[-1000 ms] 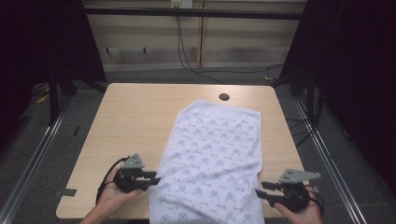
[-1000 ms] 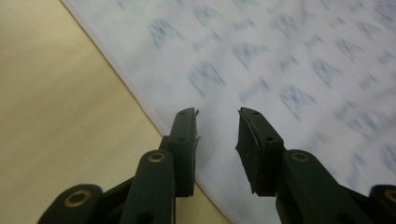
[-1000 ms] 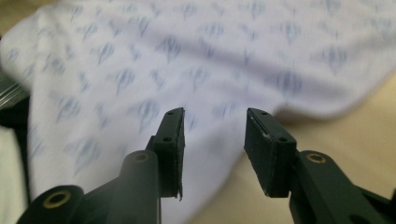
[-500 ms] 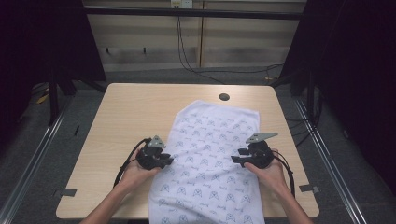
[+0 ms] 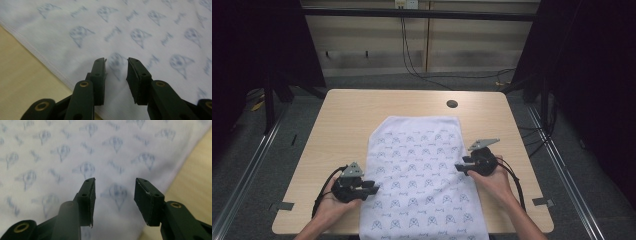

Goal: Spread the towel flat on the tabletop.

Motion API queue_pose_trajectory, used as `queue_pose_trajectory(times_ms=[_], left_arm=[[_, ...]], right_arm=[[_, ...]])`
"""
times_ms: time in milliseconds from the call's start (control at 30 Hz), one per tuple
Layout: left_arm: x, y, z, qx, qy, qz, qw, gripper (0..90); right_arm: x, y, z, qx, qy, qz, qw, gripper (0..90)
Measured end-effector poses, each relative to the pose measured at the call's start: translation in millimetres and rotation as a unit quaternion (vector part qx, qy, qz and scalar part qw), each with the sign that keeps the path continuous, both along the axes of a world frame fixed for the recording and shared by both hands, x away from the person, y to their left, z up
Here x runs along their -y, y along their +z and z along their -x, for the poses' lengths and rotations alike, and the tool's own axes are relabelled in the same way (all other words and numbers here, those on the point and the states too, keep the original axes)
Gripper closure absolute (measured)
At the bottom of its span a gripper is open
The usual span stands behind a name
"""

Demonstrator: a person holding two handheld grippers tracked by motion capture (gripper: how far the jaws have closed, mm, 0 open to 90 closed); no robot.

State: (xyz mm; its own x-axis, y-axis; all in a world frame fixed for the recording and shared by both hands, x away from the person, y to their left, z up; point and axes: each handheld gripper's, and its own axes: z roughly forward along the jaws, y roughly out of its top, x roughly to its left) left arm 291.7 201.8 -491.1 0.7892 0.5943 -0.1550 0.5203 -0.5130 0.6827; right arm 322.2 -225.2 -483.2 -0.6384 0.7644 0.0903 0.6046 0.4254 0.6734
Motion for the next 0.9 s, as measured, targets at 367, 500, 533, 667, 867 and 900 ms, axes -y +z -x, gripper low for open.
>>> queue_pose_trajectory(times_ms=[367,500,533,667,867,900], left_arm=[[4.1,5.7,-59.5,0.017,0.072,0.03,0.9968,60.8],[14.5,-3.9,-65.0,0.016,0.078,0.019,0.9966,60.0],[18.0,-5.4,-63.7,0.013,0.063,0.01,0.9979,60.0],[30.9,-7.4,-48.7,0.019,0.023,-0.008,0.9995,57.5],[28.4,-5.0,-20.1,0.023,-0.009,-0.023,0.9994,68.5],[26.8,-4.7,-15.0,0.017,-0.006,-0.021,0.9996,76.3]], right_arm=[[-27.2,-12.4,-30.9,-0.001,0.007,0.045,0.999,57.8],[-19.0,-10.5,-22.2,-0.004,0.011,0.051,0.9986,64.4],[-16.3,-10.8,-19.1,-0.004,0.01,0.047,0.9988,64.3],[-5.8,-9.6,-4.5,-0.012,0.008,0.047,0.9988,62.8],[9.8,-8.7,30.5,-0.022,0.02,0.031,0.9991,63.6],[11.1,-7.5,35.6,-0.024,0.023,0.037,0.9988,67.2]])
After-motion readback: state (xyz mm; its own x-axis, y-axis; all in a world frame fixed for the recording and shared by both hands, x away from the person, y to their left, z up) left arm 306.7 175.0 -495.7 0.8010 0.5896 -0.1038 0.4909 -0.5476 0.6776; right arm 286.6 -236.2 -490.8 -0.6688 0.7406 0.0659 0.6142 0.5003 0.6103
